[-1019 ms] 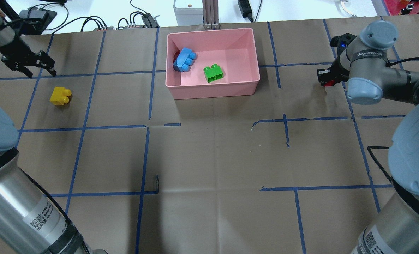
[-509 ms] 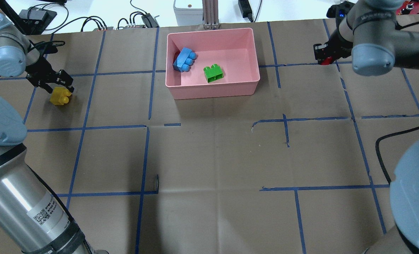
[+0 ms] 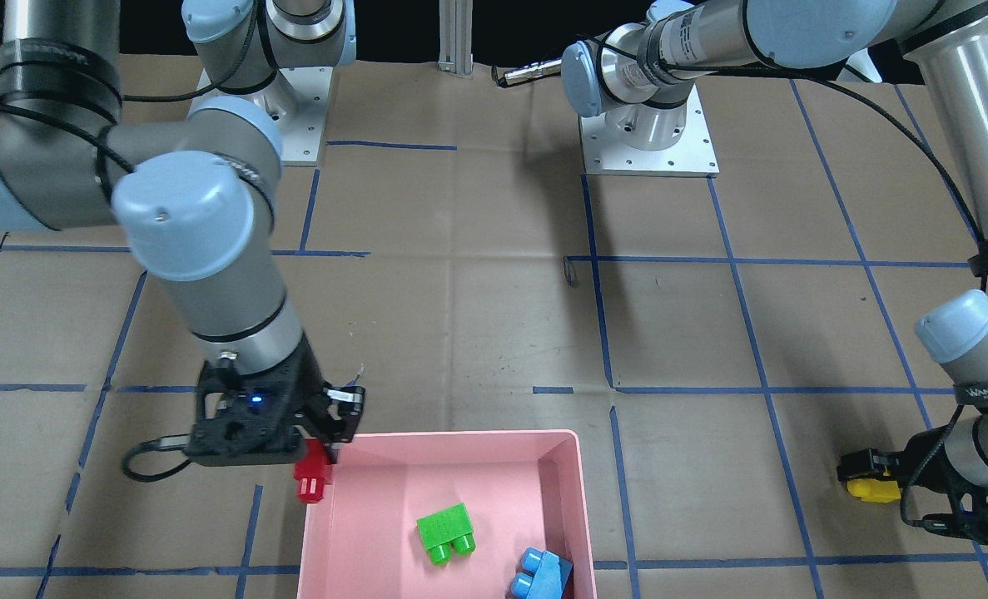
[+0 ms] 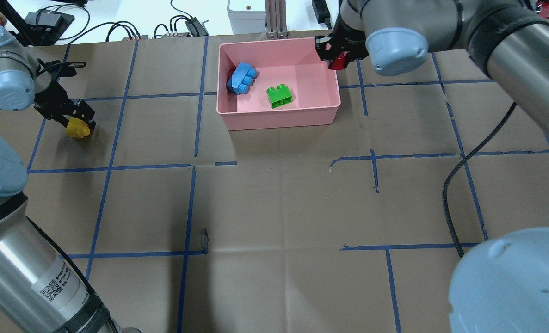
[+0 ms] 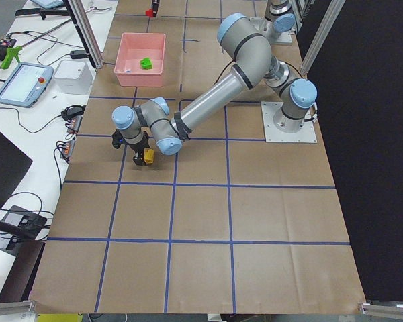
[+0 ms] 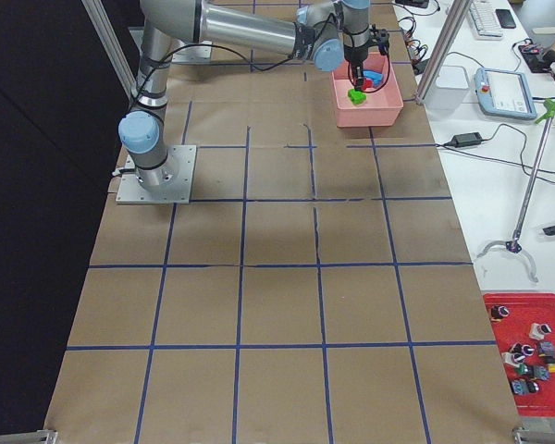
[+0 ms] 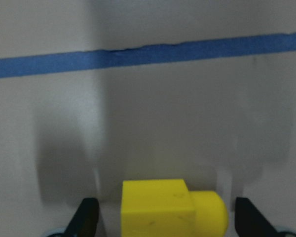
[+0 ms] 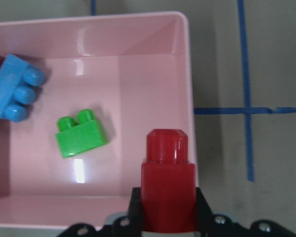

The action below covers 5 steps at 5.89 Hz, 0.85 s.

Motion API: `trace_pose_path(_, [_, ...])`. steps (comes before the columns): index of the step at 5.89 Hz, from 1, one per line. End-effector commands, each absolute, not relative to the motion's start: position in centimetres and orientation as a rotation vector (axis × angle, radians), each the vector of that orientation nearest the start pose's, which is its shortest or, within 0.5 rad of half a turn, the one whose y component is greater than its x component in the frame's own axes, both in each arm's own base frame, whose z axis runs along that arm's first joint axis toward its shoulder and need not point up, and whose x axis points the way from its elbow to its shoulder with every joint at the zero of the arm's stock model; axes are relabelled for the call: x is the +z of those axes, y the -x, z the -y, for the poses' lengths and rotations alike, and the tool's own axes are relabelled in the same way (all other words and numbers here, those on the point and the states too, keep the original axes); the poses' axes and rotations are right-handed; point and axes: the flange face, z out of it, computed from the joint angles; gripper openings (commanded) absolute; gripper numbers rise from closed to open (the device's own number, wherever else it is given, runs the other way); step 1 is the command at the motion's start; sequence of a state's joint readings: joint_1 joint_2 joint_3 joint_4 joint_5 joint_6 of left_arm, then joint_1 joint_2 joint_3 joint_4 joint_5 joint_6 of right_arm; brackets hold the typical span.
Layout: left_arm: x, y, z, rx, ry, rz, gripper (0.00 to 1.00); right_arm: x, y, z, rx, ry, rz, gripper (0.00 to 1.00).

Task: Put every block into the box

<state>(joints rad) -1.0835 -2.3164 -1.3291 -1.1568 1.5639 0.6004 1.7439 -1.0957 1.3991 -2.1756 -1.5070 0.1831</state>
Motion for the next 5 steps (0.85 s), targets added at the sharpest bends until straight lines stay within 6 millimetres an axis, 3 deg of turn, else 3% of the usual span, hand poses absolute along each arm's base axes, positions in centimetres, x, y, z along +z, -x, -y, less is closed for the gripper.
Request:
trace_pose_path(1, [17.9,-21.7,69.8,0.121,-0.186,-3.187,0.63,30.7,-32.8,66.6,-0.499,-0.053,-2.9,0.08])
trace_pose_path(2, [18.0,-21.9,69.9,0.112,-0.202,-3.183,0.49,29.9,-34.0,66.2,-0.467,-0.027,-2.88,0.09])
trace_pose_path(3, [19.0,-22.2,70.5,0.084,-0.207,-3.168,0.31,29.8,-34.0,66.3,-0.467,-0.024,-2.88,0.09])
trace_pose_path(4, [21.9,-22.2,70.7,0.039,-0.196,-3.149,0.18,30.3,-34.0,66.3,-0.478,-0.021,-2.876,0.2])
trace_pose_path(5, [26.4,-22.0,70.6,0.018,-0.191,-3.141,0.17,31.6,-33.9,66.9,-0.505,-0.009,-2.877,0.99])
